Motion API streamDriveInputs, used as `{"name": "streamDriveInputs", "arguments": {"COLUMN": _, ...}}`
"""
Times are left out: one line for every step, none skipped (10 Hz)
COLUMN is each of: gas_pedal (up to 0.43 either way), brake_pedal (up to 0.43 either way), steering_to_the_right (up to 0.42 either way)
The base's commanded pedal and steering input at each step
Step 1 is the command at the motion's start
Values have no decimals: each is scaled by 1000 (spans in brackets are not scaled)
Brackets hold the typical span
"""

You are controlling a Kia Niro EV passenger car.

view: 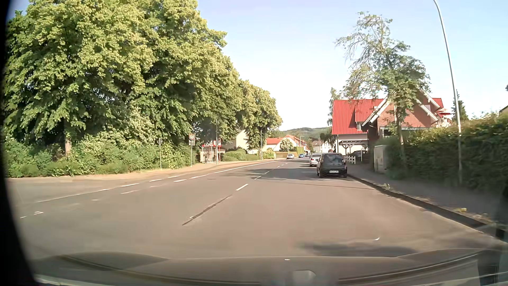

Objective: Follow the waypoints while adhering to traffic rules and regulations

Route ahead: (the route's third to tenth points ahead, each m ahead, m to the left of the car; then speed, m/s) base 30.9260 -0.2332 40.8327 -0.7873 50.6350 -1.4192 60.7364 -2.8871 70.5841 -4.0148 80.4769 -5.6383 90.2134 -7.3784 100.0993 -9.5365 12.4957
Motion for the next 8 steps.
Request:
{"name": "streamDriveInputs", "arguments": {"gas_pedal": 110, "brake_pedal": 6, "steering_to_the_right": 4}}
{"name": "streamDriveInputs", "arguments": {"gas_pedal": 110, "brake_pedal": 6, "steering_to_the_right": 4}}
{"name": "streamDriveInputs", "arguments": {"gas_pedal": 110, "brake_pedal": 6, "steering_to_the_right": 7}}
{"name": "streamDriveInputs", "arguments": {"gas_pedal": 118, "brake_pedal": 6, "steering_to_the_right": 9}}
{"name": "streamDriveInputs", "arguments": {"gas_pedal": 130, "brake_pedal": 6, "steering_to_the_right": 10}}
{"name": "streamDriveInputs", "arguments": {"gas_pedal": 130, "brake_pedal": 6, "steering_to_the_right": 12}}
{"name": "streamDriveInputs", "arguments": {"gas_pedal": 138, "brake_pedal": 6, "steering_to_the_right": 14}}
{"name": "streamDriveInputs", "arguments": {"gas_pedal": 138, "brake_pedal": 6, "steering_to_the_right": 15}}
